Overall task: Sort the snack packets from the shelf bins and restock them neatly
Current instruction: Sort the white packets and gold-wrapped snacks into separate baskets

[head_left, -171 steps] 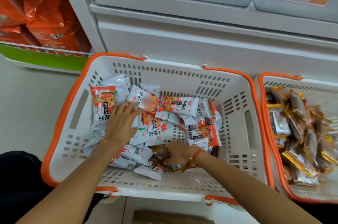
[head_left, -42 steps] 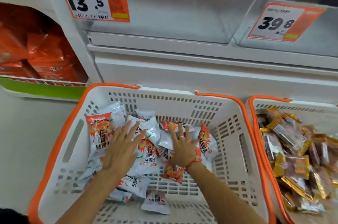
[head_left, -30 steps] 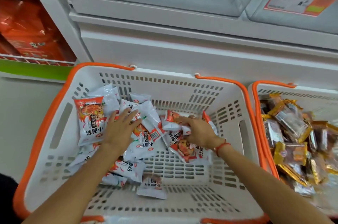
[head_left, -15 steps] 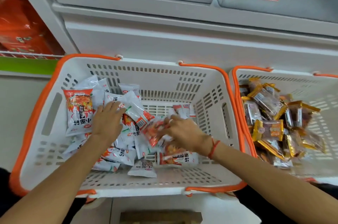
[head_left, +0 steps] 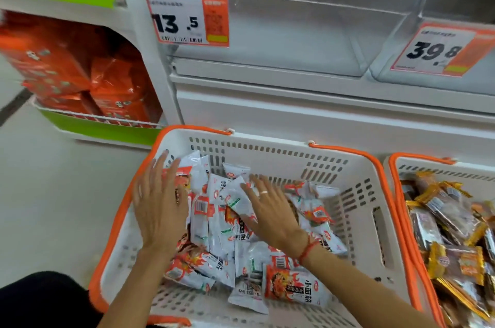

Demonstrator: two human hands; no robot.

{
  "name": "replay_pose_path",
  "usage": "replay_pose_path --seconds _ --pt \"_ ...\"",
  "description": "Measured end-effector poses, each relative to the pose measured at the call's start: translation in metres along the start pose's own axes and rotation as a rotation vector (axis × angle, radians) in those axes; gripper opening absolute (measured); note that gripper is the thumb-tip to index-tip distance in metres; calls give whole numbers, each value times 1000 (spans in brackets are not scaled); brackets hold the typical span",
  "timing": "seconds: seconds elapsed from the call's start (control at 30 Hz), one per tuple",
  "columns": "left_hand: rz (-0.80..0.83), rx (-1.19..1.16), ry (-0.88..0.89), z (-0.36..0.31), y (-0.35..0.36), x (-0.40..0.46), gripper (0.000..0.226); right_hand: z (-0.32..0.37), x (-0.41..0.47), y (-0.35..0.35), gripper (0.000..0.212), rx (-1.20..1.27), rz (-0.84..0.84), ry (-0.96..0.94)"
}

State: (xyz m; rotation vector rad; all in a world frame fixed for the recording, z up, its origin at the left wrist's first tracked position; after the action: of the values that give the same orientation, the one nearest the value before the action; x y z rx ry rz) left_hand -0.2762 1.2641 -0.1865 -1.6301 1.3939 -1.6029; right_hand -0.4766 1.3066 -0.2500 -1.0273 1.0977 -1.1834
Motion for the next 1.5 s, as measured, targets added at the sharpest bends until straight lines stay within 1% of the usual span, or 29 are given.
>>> replay_pose_path --seconds 0.07,0.1,0.17,0.2,0.23,0.3,0.37,0.43,0.47,0.53,0.63,0.73,0.77,0.83,0.9,0.93,0.97,1.03,1.07,1.1,1.13,1.17,1.23,1.27,1.3,1.33,1.37,1.47,1.5 --pt "-4 55 -221 37 -15 5 59 46 22 7 77 -23 -22 -185" --pt "39 54 -310 54 -15 4 62 69 34 11 84 -44 -25 -271" --pt "192 0 -424 77 -4 1 63 107 54 25 98 -66 -20 -392" --pt "270 -43 -442 80 1 -2 67 119 63 32 104 -54 -3 -381" --pt "312 -88 -449 82 5 -5 69 122 71 43 109 -15 40 -308" --pt "319 -142 -470 82 7 -9 59 114 78 64 112 30 139 -95" --pt "320 -100 -456 79 5 -8 52 106 72 80 100 0 199 -11" --pt "310 -56 -443 77 3 -7 51 98 66 76 82 -21 186 -37" --pt "300 -52 -445 77 3 -7 49 90 62 72 77 -43 171 -61" --pt "296 -43 -449 76 3 -8 47 60 52 67 74 -106 199 -42" --pt "312 -41 -465 76 3 -8 47 -1 28 61 75 -157 299 78" --pt "307 -64 -473 77 4 -7 47 -63 2 45 78 -280 379 183" --pt "304 -74 -476 76 4 -7 47 -79 -5 39 82 -298 423 200" --pt "293 -82 -484 75 4 -8 47 -99 -20 30 105 -303 592 223" --pt "277 -75 -484 74 1 -7 46 -90 -27 20 120 -320 734 201" --pt "271 -70 -484 73 0 -7 45 -73 -24 12 121 -303 738 155" --pt "267 -66 -489 72 -1 -7 45 -46 -14 6 116 -250 676 70" --pt "263 -59 -500 71 -2 -8 45 27 14 -1 91 -52 457 -147" --pt "259 -58 -505 71 -2 -8 45 61 25 2 78 50 405 -220" --pt "255 -59 -508 71 -3 -8 46 89 36 14 73 105 391 -271" --pt "253 -55 -512 71 -3 -9 46 108 46 34 77 96 401 -300" --pt "256 -46 -514 71 -3 -9 46 119 56 56 87 34 408 -301" --pt "275 -14 -510 71 -1 -8 48 114 69 101 113 -151 431 -219" --pt "289 2 -504 72 0 -8 48 105 69 120 122 -249 445 -176" --pt "301 17 -498 72 1 -7 49 99 66 133 125 -324 446 -144" --pt "311 30 -493 72 2 -7 50 96 64 138 124 -380 424 -132" --pt "314 36 -491 72 2 -7 50 98 62 134 117 -421 384 -137" --pt "308 24 -486 72 1 -8 47 90 66 108 76 -458 286 -184" --pt "305 23 -479 71 -1 -7 47 79 65 100 68 -477 284 -198"
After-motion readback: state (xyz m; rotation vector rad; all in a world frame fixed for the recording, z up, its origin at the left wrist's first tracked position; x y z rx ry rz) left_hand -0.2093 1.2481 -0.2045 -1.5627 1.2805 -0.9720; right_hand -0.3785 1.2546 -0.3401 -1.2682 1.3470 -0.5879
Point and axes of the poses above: each hand's wrist, its own x-axis towards the middle knuckle, its own y-axis out of the palm, z = x × y, the point moved 8 cm from there along x, towards the middle knuckle, and after that the axes turned 7 degrees about y, right-handed, at the moved point
